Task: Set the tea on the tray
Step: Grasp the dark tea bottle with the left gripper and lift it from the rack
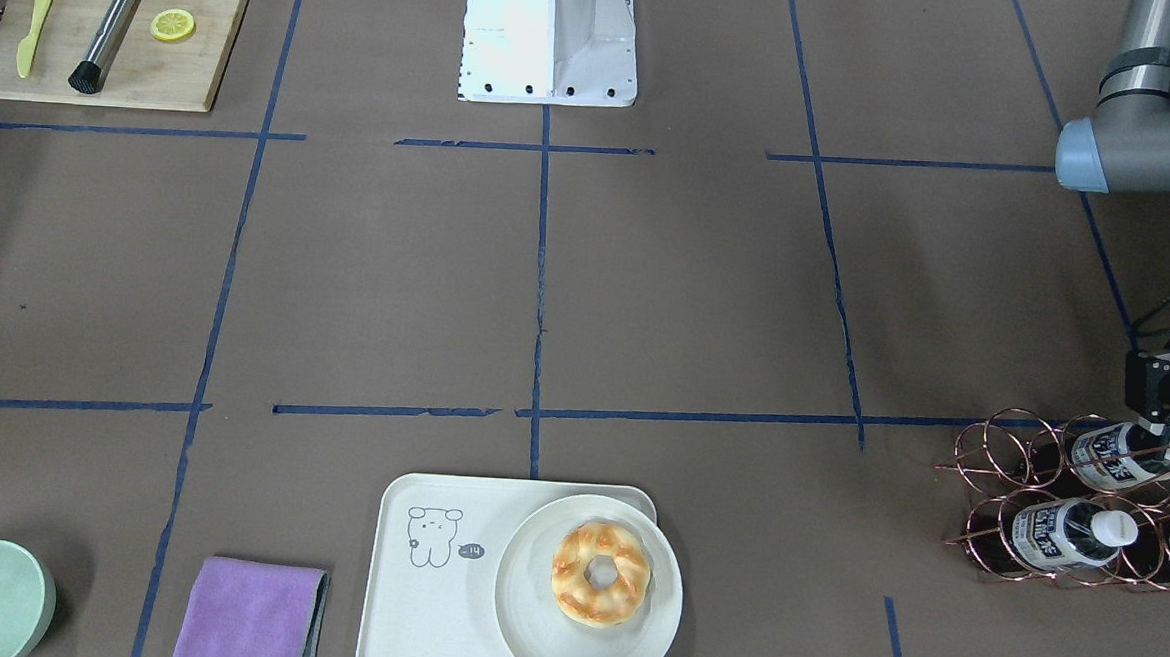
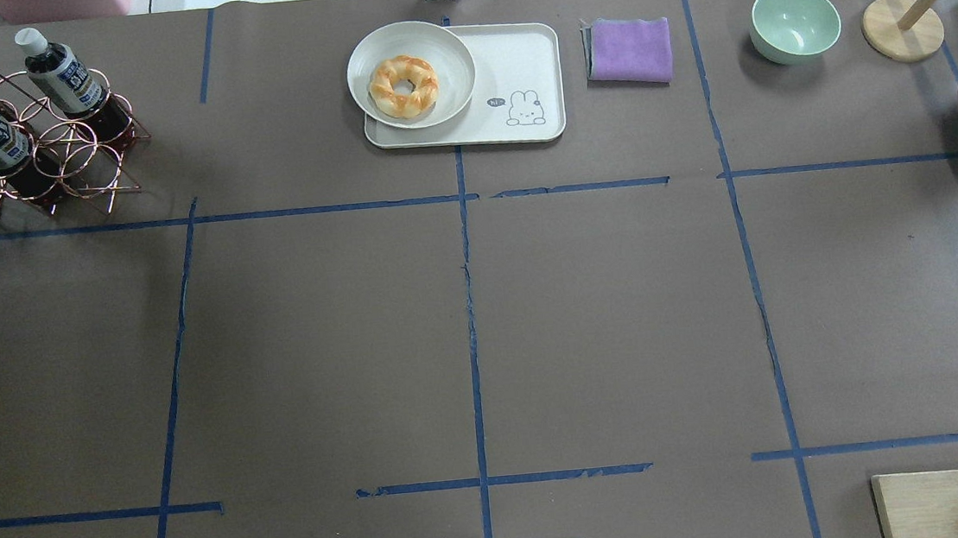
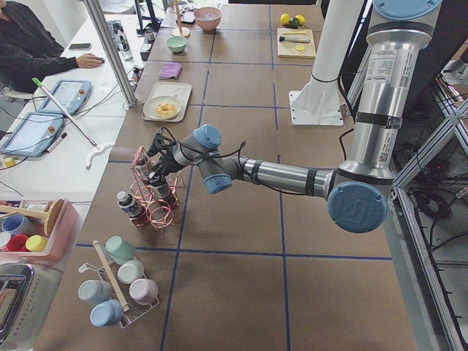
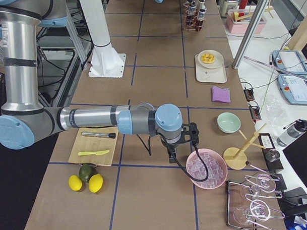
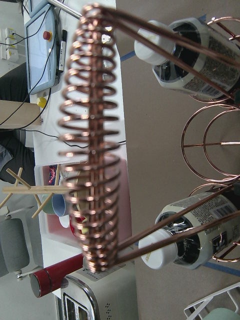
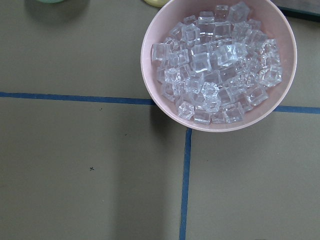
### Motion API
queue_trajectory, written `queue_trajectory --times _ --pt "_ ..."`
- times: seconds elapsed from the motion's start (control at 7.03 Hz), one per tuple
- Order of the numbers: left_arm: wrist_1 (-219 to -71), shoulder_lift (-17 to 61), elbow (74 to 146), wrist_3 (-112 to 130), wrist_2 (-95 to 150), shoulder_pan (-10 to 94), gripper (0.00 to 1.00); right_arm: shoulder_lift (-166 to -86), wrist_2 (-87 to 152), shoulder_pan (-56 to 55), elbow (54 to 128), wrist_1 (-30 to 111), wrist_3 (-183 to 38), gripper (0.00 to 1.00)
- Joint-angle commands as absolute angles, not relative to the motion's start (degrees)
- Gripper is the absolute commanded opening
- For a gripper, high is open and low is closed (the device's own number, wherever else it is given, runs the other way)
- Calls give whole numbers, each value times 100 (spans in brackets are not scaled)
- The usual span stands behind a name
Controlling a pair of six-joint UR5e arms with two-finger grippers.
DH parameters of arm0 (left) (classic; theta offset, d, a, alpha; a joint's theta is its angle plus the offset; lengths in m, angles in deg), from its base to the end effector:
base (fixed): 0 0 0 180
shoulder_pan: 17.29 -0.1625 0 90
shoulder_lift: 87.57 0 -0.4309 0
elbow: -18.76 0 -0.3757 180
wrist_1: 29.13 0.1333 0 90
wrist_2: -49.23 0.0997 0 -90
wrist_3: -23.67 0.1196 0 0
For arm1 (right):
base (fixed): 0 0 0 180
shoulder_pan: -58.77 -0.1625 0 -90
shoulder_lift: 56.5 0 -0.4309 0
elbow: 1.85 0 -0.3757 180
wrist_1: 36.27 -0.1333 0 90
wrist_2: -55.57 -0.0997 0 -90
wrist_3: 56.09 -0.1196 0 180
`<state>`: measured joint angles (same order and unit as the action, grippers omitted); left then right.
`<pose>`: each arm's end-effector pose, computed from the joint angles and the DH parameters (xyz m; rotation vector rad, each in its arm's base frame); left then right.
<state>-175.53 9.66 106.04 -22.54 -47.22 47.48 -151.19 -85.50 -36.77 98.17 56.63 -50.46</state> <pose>0.1393 -0.5767 0.5311 0.8054 0.7049 -0.2709 0.0827 -0.4357 0.6279 0.1261 -0.8831 -0.0204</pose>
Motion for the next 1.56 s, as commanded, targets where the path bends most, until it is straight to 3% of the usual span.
queue_trajectory --times 0.0,0.14,1.42 --pt "-17547 981 10604 -2282 -4701 4827 8 -15125 -8559 -3677 9826 5663 -5055 100" --pt "-17529 981 10630 -2282 -4701 4897 0 -15125 -8559 -3694 9826 5663 -5046 100" --pt "-17195 797 11376 -2265 -5299 5486 0 -15178 -8559 -3694 9817 5663 -5046 100"
